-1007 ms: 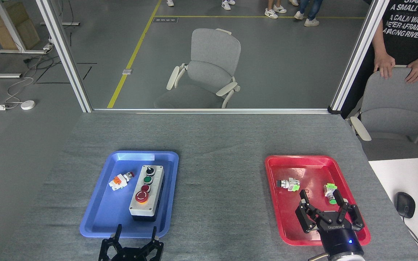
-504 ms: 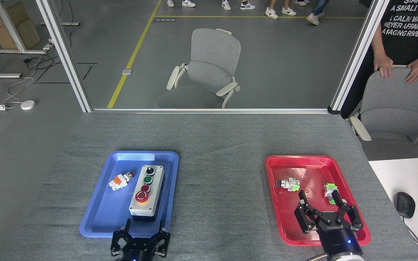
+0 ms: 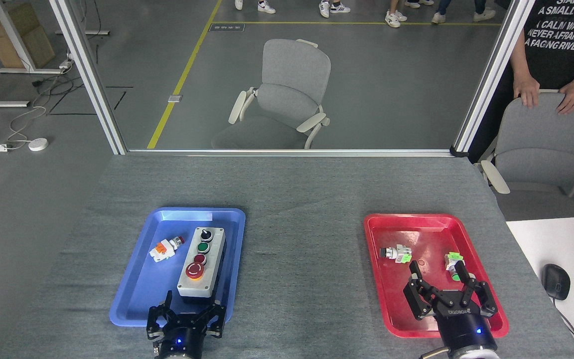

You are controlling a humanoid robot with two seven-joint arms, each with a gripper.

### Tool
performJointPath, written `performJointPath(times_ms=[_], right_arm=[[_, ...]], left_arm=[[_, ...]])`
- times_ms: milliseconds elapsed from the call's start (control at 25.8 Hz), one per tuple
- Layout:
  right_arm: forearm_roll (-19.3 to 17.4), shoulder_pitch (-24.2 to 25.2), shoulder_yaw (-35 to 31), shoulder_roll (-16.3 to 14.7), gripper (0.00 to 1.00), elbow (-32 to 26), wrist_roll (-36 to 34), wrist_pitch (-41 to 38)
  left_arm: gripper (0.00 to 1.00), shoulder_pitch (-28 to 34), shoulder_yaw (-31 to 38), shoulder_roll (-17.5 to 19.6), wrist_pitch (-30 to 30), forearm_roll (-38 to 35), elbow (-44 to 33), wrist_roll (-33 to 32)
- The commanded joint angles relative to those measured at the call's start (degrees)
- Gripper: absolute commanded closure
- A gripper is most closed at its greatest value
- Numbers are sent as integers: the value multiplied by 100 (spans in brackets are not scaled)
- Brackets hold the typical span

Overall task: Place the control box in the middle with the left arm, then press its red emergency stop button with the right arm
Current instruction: 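Close the left gripper on the near end of the control box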

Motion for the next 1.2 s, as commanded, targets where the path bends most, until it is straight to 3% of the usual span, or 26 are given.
performJointPath(times_ms=[0,1046,1123,1162], right_arm=[[5,-2,-1,12,1,0,1,-2],[5,7,8,-15,1,0,1,-2],[5,7,8,-15,1,0,1,-2],[5,7,8,-15,1,0,1,-2]], left_arm=[[1,-99,8,0,-3,108,101,-41],[2,-1277,8,-158,-12,776,1622,-33],[8,-1303,8,-158,-12,803,1683,-33],[19,-1330,-1,-149,-12,794,1692,-33]])
